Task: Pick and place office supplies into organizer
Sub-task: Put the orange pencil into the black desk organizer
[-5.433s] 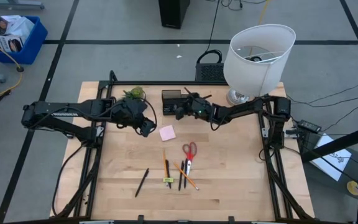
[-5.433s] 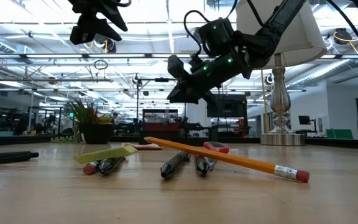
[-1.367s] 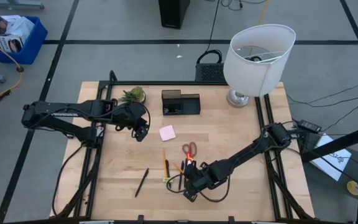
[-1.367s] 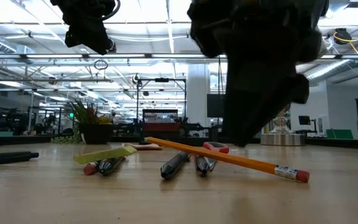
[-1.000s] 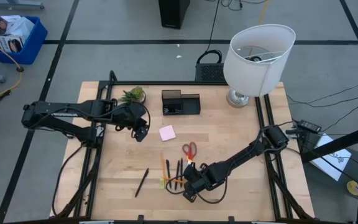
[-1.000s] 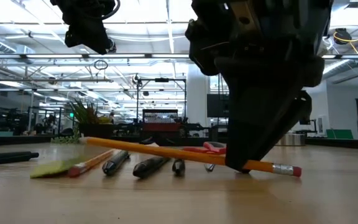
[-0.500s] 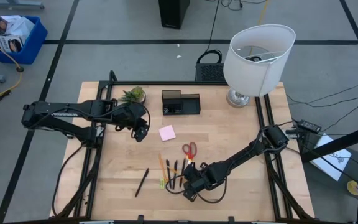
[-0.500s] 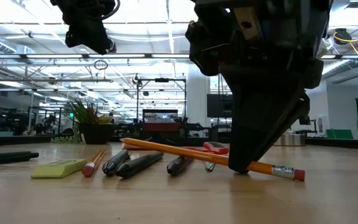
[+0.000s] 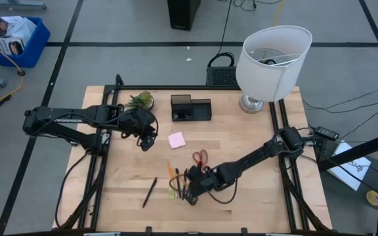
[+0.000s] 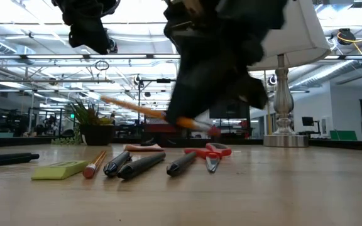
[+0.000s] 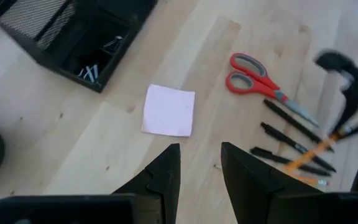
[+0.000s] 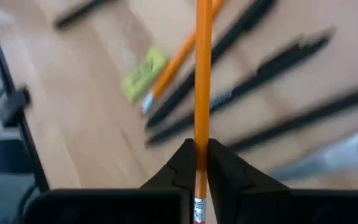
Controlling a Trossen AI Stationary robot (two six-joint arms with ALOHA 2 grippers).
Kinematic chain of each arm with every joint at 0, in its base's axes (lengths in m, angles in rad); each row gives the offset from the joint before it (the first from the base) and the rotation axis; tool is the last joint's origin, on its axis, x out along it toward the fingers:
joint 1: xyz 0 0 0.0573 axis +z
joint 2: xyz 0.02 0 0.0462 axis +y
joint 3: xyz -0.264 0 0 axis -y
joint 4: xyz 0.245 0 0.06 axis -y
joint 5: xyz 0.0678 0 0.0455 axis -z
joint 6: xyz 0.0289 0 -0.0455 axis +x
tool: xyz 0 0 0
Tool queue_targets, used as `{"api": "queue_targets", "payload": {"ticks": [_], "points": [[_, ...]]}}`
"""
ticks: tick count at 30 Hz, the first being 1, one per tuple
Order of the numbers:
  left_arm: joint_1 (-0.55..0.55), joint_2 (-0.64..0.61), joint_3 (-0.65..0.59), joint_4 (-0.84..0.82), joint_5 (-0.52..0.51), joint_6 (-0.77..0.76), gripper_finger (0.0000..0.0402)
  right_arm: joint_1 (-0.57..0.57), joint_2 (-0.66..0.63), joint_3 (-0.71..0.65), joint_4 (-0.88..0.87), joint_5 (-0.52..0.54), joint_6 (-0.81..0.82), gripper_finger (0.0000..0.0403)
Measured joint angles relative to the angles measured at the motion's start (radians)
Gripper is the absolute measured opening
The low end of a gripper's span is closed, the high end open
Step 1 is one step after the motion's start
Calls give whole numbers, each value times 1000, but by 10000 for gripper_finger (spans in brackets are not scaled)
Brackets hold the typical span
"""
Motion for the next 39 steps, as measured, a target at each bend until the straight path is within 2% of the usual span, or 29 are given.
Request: {"api": "queue_targets", "payload": {"ticks": [5, 9, 11, 15, 17, 21, 24, 28, 32, 39], "points": [[-8, -40, 0, 7, 23, 130, 120, -63, -56, 0, 21, -3, -74, 15], [-22, -87, 0, 11, -31, 296, 120, -116, -97, 0, 46, -32, -110, 15], [-33, -115, 0, 24, -49, 399, 120, -148, -116, 0, 47, -95, -112, 15], [-65, -150, 0, 105, -56, 612, 120, -211, -134, 0, 56, -305, -89, 15], [-77, -155, 0, 167, -57, 661, 120, -239, -135, 0, 61, -407, -61, 15], [-87, -155, 0, 277, -33, 630, 120, -290, -135, 0, 85, -664, 21, 15], [-92, -155, 0, 281, 7, 679, 120, -318, -135, 0, 155, -820, 57, 15], [-101, -155, 0, 256, 82, 633, 120, -354, -143, 1, 243, -962, 148, 15], [-117, -140, 0, 195, 131, 549, 120, -388, -156, 1, 289, -1045, 206, 15], [-171, -128, -1, 132, 198, 472, 120, -442, -166, 1, 290, -1076, 255, 15]]}}
